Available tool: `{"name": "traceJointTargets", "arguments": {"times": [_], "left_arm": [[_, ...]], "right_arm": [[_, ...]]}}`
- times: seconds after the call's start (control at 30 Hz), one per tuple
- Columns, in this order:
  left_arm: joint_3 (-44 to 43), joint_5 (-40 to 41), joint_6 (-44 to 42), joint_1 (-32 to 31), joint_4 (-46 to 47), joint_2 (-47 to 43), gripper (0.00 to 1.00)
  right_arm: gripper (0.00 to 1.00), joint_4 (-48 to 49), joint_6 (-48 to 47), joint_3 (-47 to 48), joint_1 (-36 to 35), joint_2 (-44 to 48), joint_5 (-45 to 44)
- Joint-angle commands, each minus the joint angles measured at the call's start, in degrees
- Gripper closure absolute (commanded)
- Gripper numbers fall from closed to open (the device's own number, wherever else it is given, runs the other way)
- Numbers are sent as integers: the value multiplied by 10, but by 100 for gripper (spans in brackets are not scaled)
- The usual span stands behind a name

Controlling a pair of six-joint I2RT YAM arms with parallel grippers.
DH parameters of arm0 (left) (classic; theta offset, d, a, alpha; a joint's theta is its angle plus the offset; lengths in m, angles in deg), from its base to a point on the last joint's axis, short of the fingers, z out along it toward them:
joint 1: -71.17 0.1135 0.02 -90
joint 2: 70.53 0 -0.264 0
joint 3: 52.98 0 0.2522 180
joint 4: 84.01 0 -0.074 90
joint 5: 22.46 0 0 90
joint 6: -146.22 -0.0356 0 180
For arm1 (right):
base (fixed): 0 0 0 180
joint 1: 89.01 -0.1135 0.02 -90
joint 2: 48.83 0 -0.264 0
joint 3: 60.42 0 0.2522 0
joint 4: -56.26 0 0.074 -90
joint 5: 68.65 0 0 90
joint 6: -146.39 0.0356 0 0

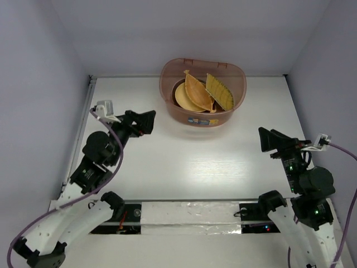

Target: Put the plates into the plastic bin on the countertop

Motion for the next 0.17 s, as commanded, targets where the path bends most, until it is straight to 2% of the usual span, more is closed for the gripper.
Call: {"name": "traceJointTargets", "arguments": {"times": [0.0, 0.13], "left_arm": [[31, 43, 17, -3, -107, -78, 1], [46, 49, 24, -3, -169, -120, 1]], "right_arm": [[10, 6, -17, 16, 0, 16, -11], [10, -4, -3, -1, 0, 24, -9]]}}
